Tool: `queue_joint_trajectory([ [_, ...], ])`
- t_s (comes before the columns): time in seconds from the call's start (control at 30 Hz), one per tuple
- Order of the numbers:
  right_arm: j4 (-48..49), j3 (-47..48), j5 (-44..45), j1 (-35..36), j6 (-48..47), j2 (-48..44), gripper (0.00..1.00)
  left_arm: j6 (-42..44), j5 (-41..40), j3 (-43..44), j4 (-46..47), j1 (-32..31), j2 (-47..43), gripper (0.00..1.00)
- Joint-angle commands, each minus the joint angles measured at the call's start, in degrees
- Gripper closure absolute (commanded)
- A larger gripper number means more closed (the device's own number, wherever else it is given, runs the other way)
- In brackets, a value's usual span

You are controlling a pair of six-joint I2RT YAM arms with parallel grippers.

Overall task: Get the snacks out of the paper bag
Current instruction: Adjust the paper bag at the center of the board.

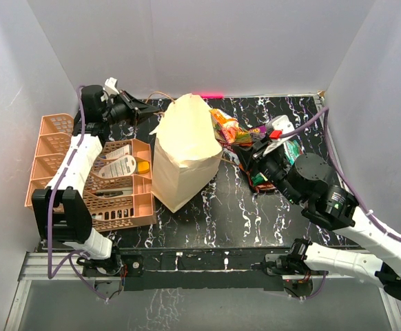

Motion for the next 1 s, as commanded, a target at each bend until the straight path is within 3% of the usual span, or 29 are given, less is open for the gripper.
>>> queue_joint_trajectory([
  [0.0,4.09,3.18,0.12,-0.11,1.85,-1.24,0.93,1.93,-0.98,-0.62,-0.58,-2.06,-3.17,1.0],
  [0.27,4.43,2.29,0.91,-0.15,3.3,-2.55,0.93,-0.67,-5.72,-3.41,2.06,-12.39,-3.38,1.0],
  [0.4,3.86,2.48,1.56,-0.1,3.84,-3.14,0.93,-1.75,-6.62,-2.7,2.58,-13.38,-3.08,1.0],
  [0.57,3.13,2.44,2.27,-0.15,4.62,-3.64,0.93,1.72,-9.95,-0.15,-3.24,-12.99,-4.52,1.0],
  [0.73,4.41,1.71,2.9,-0.06,4.96,-3.47,0.93,-6.23,-7.99,-1.84,8.37,-16.4,-2.49,1.0],
  [0.83,4.58,2.28,2.3,-0.11,5.0,-2.86,0.93,-3.87,-6.16,5.26,4.59,-18.06,1.82,1.0],
  [0.97,4.25,2.21,2.16,-0.11,5.28,-3.34,0.93,-6.23,-6.46,3.3,7.49,-18.28,1.99,1.0],
])
